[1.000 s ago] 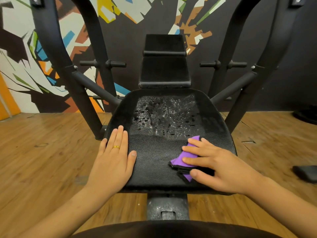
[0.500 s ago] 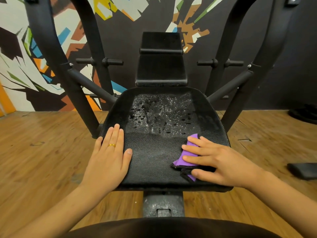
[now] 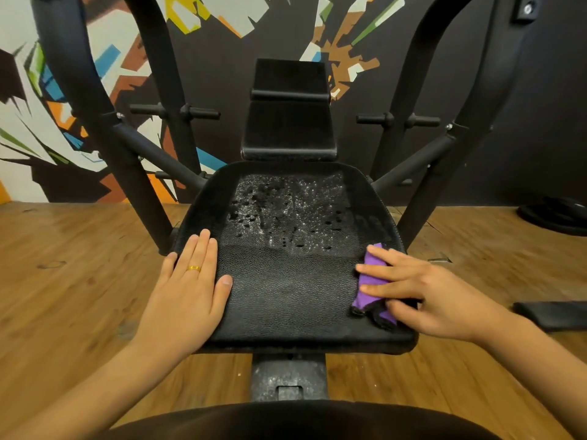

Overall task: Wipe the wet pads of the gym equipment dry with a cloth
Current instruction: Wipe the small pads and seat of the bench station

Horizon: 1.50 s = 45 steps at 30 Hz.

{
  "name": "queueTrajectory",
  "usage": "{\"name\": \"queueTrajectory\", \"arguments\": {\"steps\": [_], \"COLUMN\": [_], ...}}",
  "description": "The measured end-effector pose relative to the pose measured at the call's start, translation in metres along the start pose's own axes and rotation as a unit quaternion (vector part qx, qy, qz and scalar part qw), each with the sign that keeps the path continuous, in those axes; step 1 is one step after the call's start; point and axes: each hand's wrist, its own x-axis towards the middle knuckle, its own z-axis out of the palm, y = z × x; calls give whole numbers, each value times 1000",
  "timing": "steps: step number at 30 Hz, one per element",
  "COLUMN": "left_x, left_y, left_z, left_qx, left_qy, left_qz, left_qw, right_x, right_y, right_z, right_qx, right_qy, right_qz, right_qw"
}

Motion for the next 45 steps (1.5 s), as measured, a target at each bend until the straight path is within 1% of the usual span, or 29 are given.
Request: {"name": "queueTrajectory", "arguments": {"steps": [2,3,4,5,7,8,9,11,14,19,21,26,32,35,42,45], "left_x": [0,0,0,0,0,0,0,0,0,0,0,0,0,-1,-1,0], "left_y": [1,1,1,1,1,1,1,1,1,1,0,1,0,0,2,2], "left_z": [-1,-1,-2,-2,-1,-1,-1,-1,-2,-1,-1,-1,0,1,-1,-1], "left_qx": [-1,-1,-1,0,2,2,3,2,-1,4,5,1,-1,-3,-6,-2], "left_qy": [1,2,3,3,1,0,2,3,4,5,2,2,4,7,6,3], "left_qz": [0,-1,-2,-2,-2,-2,-1,-1,0,1,1,-1,0,-2,-5,-1], "left_qw": [1000,1000,1000,1000,1000,1000,1000,1000,1000,1000,1000,1000,1000,1000,1000,1000], "right_x": [3,6,9,11,16,17,18,20,23,34,46,78,46,45,93,86], "right_y": [-8,-14,-22,-32,-52,-61,-67,-70,-64,-52,-37,3,-19,-20,18,13], "right_z": [0,2,5,9,21,27,34,47,56,55,48,24,30,29,15,16], "right_qx": [-35,-36,-16,24,106,115,102,37,-97,-139,-139,-100,-116,-121,-98,-109], "right_qy": [5,21,46,77,127,126,111,82,78,65,53,24,5,-10,-35,-29], "right_qz": [0,14,52,114,241,277,296,316,307,282,272,254,185,186,203,193], "right_qw": [999,999,997,990,956,946,943,944,943,947,951,962,976,975,974,975]}}
